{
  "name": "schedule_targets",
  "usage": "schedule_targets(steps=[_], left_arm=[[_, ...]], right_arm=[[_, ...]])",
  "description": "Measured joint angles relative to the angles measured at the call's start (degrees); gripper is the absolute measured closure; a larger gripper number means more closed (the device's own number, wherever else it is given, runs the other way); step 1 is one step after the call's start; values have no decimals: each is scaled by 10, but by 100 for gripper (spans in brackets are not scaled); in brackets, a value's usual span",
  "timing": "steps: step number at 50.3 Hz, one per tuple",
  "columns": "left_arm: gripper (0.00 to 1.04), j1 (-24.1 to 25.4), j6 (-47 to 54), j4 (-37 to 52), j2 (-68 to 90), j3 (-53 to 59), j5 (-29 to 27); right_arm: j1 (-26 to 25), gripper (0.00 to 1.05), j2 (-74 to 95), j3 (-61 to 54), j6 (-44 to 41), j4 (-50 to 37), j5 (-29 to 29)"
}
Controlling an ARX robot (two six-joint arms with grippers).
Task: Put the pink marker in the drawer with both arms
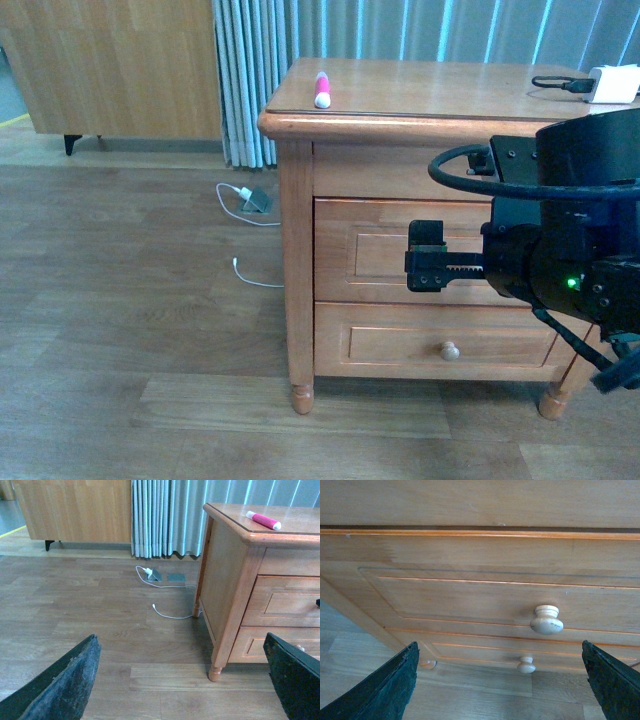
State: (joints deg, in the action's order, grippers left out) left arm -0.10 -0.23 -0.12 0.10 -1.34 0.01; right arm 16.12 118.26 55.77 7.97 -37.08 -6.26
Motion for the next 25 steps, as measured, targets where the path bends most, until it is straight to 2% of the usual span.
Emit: schedule_targets(steps=[10,25], left_arm=[[6,0,0,0,0,0,0],[6,0,0,0,0,0,0]], right_arm=[[-23,8,79,73,0,-5,-4],[-37,8,128,123,-2,1,-11]])
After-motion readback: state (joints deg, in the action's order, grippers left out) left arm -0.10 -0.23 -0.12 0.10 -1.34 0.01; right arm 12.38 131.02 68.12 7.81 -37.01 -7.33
